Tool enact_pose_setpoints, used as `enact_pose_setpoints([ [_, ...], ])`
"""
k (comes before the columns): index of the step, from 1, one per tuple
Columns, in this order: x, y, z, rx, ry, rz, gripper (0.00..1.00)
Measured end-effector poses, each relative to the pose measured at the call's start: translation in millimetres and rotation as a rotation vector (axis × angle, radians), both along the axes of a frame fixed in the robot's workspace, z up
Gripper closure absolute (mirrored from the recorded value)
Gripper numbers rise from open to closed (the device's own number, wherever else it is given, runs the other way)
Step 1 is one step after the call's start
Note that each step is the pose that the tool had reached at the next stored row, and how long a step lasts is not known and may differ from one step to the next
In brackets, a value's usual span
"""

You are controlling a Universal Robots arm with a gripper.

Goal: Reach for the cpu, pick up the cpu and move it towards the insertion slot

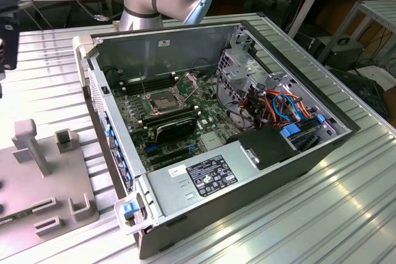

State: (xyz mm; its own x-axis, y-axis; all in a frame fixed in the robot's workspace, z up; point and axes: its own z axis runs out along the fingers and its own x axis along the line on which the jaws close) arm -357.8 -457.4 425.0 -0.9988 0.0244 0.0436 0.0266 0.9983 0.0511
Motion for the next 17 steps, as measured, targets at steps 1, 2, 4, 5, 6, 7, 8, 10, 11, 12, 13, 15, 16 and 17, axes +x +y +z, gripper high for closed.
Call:
enact_pose_setpoints([
  [1,5.5,0.0,-0.2,0.0001,0.0003,0.000,0.45],
  [2,9.3,0.0,-0.1,0.0000,0.0007,0.000,0.45],
  [4,17.8,0.0,-0.3,0.0000,0.0012,0.000,0.45],
  [5,24.6,0.0,-0.4,0.0001,0.0015,0.000,0.45],
  [6,31.4,0.0,-0.3,0.0000,0.0023,0.000,0.45],
  [7,35.7,0.0,-0.4,0.0000,0.0025,0.000,0.45],
  [8,39.6,0.0,-0.5,0.0001,0.0029,0.000,0.45],
  [10,48.1,0.0,-0.4,-0.0001,0.0038,0.000,0.45],
  [11,51.3,0.0,-0.5,0.0000,0.0040,0.000,0.45],
  [12,55.4,0.0,-0.5,0.0000,0.0044,0.000,0.45],
  [13,60.5,0.0,-0.6,0.0001,0.0050,0.000,0.45],
  [15,69.6,0.0,-0.8,0.0000,0.0058,0.000,0.45],
  [16,73.2,0.0,-0.9,0.0000,0.0060,0.000,0.45],
  [17,78.5,0.0,-1.0,0.0000,0.0062,0.000,0.45],
])
